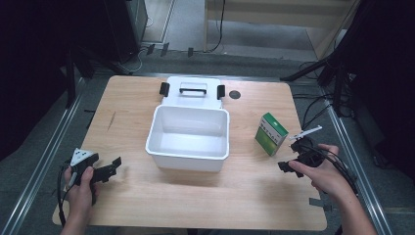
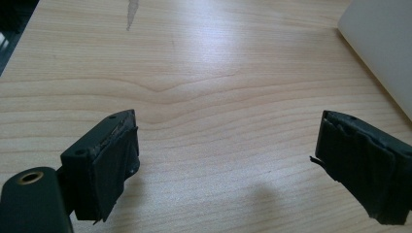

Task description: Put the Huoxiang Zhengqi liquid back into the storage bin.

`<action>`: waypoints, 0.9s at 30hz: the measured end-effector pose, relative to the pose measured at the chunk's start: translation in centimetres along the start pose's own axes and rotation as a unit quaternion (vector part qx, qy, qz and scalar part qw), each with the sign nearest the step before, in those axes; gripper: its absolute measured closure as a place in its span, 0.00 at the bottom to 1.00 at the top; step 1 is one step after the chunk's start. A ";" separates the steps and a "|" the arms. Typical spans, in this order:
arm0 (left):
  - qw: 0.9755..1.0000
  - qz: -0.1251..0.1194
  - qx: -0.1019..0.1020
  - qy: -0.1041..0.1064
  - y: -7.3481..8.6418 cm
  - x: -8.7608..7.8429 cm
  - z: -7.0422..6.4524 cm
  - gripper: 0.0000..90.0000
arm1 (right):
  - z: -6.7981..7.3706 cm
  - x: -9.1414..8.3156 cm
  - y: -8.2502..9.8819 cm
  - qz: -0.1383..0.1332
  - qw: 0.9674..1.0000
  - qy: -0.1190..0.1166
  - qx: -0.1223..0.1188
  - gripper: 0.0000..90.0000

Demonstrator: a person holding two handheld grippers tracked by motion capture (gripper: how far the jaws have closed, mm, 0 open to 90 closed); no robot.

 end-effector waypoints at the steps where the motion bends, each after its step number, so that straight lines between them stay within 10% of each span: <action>1: 1.000 0.000 0.000 0.000 0.0 0.0 0.0 0.10 | 0.1 -0.1 -0.3 0.008 1.000 -0.002 -0.005 0.15; 27: 1.000 -0.001 -0.004 0.003 0.0 0.1 0.0 0.10 | 1.7 -2.1 -8.2 0.088 0.993 0.036 -0.073 0.21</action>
Point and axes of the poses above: each handheld gripper's, and its own axes: x roughly forward along the jaws, y roughly out of its underside, z roughly to its left, the point moved 4 cm from there along x, roughly forward along the jaws, and after that the axes turned 4 degrees about x, right-handed, at the moved point
